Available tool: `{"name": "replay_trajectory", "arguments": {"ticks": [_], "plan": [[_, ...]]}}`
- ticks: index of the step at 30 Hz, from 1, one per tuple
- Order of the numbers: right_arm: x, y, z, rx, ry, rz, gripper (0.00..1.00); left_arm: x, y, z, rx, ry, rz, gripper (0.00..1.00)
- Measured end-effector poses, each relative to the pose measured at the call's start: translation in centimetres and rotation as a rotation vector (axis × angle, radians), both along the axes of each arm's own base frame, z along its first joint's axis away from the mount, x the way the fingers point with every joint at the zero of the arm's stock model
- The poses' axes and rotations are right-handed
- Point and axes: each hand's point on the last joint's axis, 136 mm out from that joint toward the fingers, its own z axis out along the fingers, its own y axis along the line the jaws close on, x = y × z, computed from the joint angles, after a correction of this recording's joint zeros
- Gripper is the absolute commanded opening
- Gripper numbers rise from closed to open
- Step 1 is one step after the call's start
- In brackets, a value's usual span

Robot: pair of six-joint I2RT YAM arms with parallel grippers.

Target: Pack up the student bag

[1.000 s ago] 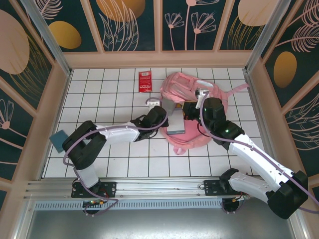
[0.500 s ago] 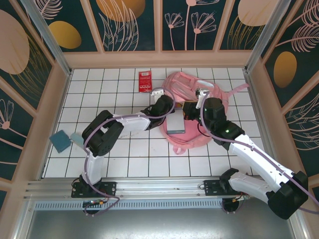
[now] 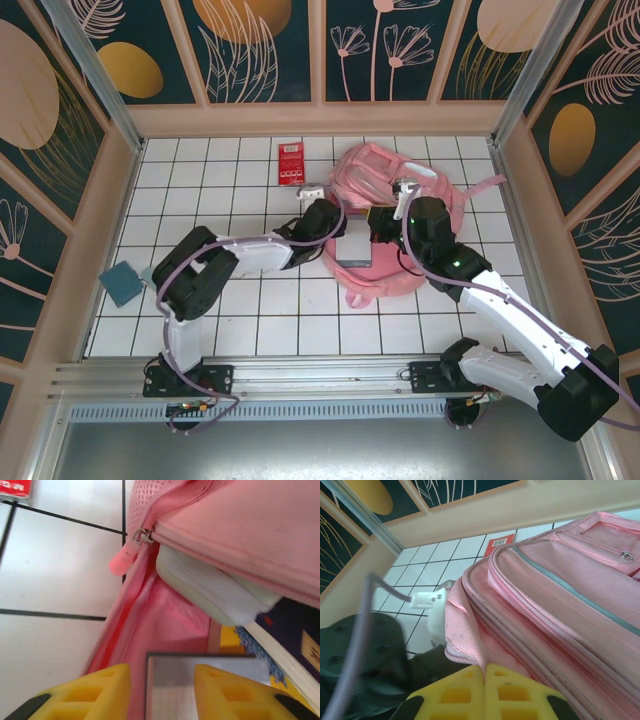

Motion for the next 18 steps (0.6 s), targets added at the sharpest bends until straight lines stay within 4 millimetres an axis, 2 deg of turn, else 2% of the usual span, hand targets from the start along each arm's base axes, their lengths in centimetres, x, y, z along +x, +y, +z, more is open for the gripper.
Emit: {"name": "replay_trajectory", "arguments": {"ticks": [3, 5, 7, 10, 14, 18], "plan": [[0.0, 0.0, 0.0, 0.0, -0.001, 0.0, 0.0, -1.2, 1.4, 2.0, -0.007, -0.018, 0.0, 0.54], [0.0, 0.0, 0.0, -0.002, -0.002, 0.0, 0.0, -1.8, 2.2, 3.4, -0.013, -0.033, 0.0, 0.62], [0.1, 0.0, 0.0, -0.003, 0.0, -0.001, 0.0, -2.4, 3.3, 4.7, -0.014, -0.048, 0.007, 0.63], [0.3, -0.1, -0.3, -0.006, 0.005, -0.004, 0.0, -2.3, 5.3, 5.6, 0.0, -0.06, 0.04, 0.64], [0.6, -0.1, -0.3, -0.003, 0.003, -0.01, 0.0, -0.4, 8.8, 4.9, 0.048, -0.041, 0.111, 0.63], [0.8, -0.2, -0.3, 0.0, 0.0, -0.013, 0.0, 3.0, 11.5, 2.8, 0.135, 0.0, 0.176, 0.61]]}}
